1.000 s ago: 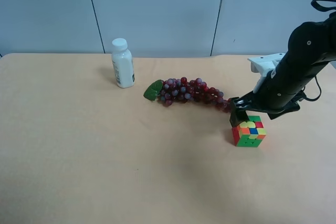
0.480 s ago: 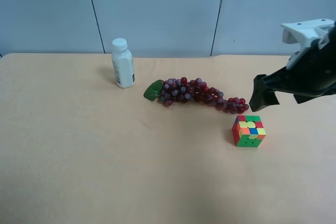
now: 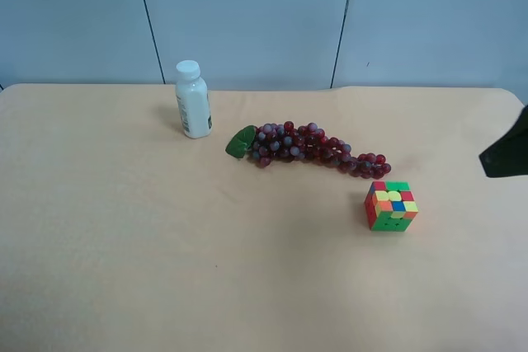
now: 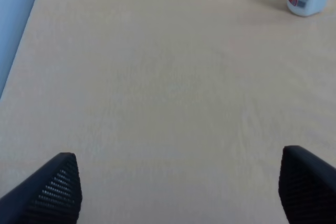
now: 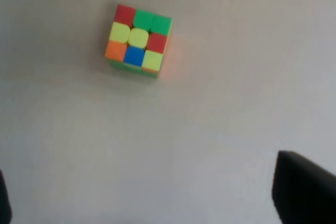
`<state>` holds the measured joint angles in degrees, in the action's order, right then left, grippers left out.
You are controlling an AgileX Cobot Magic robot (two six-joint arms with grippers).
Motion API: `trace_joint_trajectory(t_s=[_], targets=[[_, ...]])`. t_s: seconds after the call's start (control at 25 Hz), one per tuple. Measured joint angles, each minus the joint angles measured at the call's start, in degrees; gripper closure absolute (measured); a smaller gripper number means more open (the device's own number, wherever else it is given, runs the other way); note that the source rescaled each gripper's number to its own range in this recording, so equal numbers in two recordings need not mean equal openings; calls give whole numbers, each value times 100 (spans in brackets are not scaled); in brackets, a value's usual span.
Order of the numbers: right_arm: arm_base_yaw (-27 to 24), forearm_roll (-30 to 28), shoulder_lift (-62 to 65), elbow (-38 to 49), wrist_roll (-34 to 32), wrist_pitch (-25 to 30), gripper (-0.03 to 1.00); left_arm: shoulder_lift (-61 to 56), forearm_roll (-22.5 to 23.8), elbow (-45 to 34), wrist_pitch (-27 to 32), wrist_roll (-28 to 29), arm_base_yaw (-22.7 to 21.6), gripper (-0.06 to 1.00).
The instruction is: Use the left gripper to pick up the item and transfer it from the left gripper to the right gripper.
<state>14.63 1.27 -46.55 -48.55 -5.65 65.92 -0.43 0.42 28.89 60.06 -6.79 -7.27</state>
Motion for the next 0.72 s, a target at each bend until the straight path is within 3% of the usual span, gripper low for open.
trace_joint_trajectory(t_s=[0.24,0.48,0.72], targets=[[0,-188,947,101,90,322,-1,0,-4,0,0,0,0,51],[0,-127,2009,994,149,363,-1,0,-4,0,0,0,0,51],[0,-127,3058,1536,155,-64,-2,0,-4,0,0,0,0,51]])
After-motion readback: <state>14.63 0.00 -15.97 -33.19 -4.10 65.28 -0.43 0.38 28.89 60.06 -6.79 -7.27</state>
